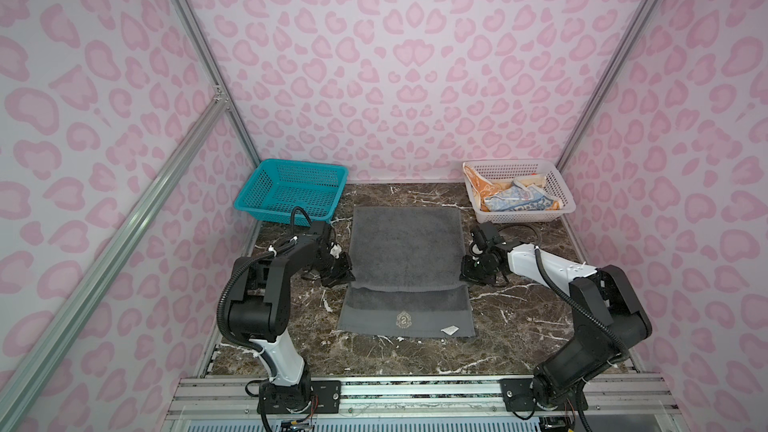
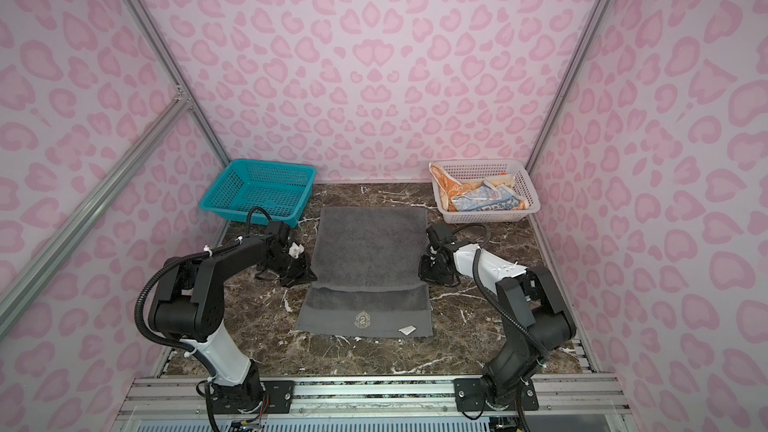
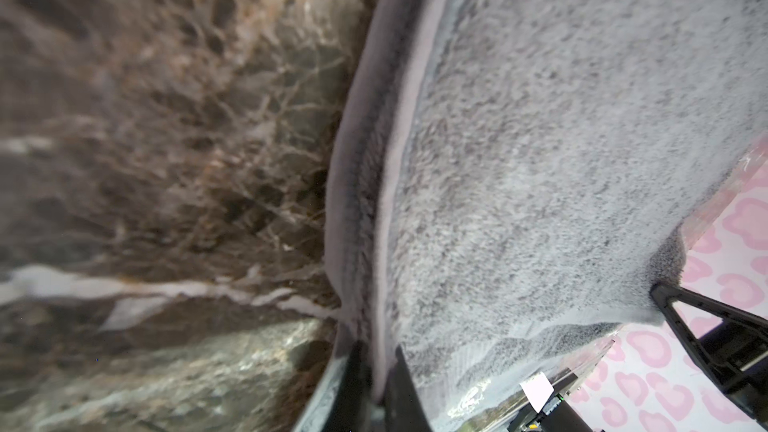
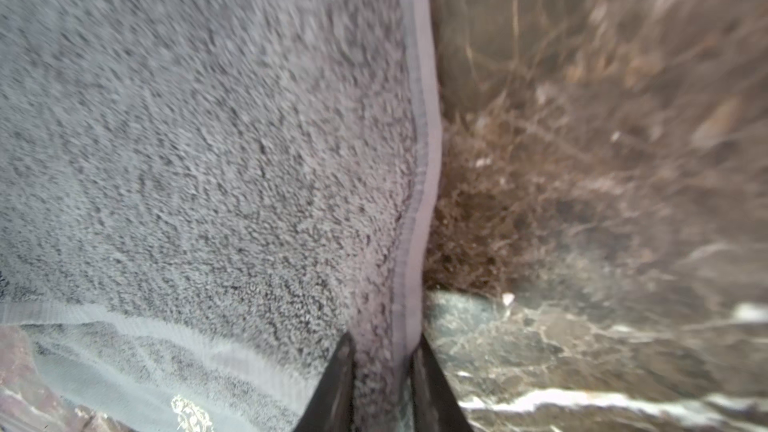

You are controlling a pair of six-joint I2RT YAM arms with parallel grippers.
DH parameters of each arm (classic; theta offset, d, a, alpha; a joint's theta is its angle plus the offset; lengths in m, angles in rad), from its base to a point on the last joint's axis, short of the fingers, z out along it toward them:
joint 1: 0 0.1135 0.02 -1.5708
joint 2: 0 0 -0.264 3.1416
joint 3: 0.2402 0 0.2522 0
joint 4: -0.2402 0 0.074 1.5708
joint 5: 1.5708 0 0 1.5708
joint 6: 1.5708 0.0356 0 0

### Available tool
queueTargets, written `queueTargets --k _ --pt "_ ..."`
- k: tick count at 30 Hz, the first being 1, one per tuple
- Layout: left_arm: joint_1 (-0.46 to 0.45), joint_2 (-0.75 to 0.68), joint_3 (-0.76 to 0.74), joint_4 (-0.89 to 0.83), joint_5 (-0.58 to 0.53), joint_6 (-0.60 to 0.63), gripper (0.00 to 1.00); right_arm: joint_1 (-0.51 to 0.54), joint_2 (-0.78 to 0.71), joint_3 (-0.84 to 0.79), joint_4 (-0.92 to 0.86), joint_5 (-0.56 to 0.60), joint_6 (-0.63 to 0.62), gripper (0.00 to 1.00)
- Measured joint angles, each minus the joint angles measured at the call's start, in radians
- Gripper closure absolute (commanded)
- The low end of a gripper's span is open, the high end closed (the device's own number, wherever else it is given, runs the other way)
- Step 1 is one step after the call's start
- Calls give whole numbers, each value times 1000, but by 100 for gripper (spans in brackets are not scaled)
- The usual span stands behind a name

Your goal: Fold and stack the towels

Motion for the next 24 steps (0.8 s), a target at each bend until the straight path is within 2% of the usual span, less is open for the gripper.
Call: queueTargets --k 3,5,9,11,12,14,16,20,24 --pt "0 0 14 -3 -3 -1 97 -1 0 23 -26 11 -23 69" --pt "0 0 23 -6 -3 -2 97 -1 0 32 -40 29 -37 68" --pt "0 0 31 -7 -2 -2 94 -1 0 37 -58 32 -55 82" --pt "0 0 35 -10 -2 -2 94 -1 0 37 -61 32 -55 83" --pt "0 0 37 -11 0 -2 94 -1 0 37 -61 32 -57 81" --pt "0 0 40 -12 1 -2 95 -1 0 38 -61 32 -58 66" --pt "0 0 40 -13 2 -2 94 -1 4 39 -61 32 -62 57" --pt "0 0 40 -13 8 -3 86 -1 19 23 -63 34 -59 52" --pt "0 0 44 -13 17 -3 83 -1 42 -4 -61 37 -34 54"
